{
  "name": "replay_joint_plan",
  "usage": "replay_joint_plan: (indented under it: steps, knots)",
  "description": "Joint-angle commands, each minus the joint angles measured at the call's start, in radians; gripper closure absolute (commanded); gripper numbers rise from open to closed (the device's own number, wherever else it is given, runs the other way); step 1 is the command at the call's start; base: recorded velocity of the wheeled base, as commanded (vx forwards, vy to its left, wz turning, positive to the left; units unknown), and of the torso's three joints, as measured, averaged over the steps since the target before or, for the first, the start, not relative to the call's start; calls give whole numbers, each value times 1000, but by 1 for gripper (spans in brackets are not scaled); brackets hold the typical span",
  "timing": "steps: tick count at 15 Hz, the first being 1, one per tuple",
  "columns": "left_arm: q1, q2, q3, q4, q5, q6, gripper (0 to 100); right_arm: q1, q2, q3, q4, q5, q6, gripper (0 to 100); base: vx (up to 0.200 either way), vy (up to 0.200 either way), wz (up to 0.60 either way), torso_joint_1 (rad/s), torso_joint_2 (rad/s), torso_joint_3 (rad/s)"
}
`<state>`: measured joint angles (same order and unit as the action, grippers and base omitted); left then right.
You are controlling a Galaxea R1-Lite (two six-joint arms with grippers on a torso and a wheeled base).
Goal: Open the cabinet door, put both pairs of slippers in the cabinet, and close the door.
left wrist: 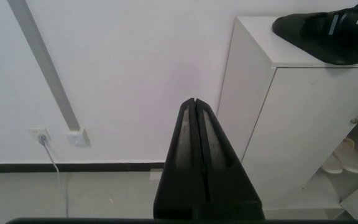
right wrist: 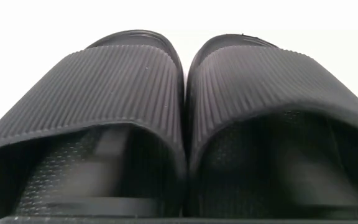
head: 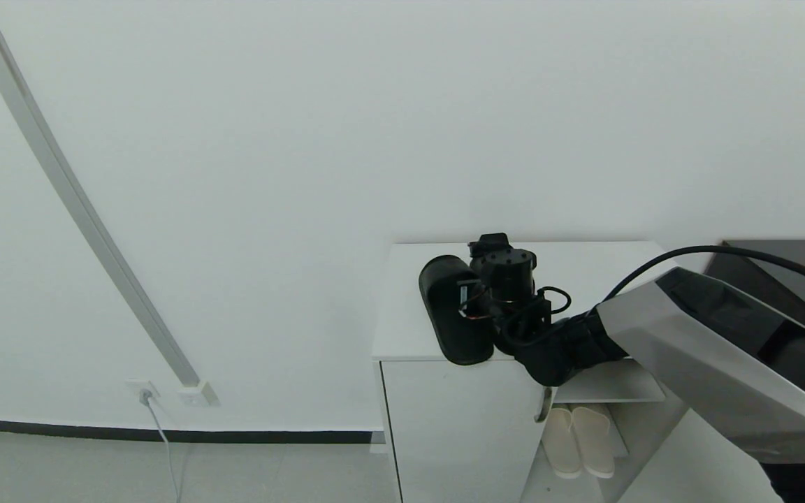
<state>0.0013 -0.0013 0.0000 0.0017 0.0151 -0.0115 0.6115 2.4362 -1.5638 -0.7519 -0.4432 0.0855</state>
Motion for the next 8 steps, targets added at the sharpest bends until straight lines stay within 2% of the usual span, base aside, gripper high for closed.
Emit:
replay_joint_plan:
  steps: [1, 5, 8]
  knots:
    - [0, 1, 0, 0, 0, -1, 100, 1, 4, -1, -1, 0, 0, 100, 0, 0, 0, 0, 0, 0]
    - [0, 1, 0, 0, 0, -1, 100, 1, -23, 27, -10, 0, 8, 100, 0, 0, 0, 0, 0, 0]
    - [0, 1, 0, 0, 0, -1, 100, 11, -172, 185, -15, 3, 8, 100, 0, 0, 0, 0, 0, 0]
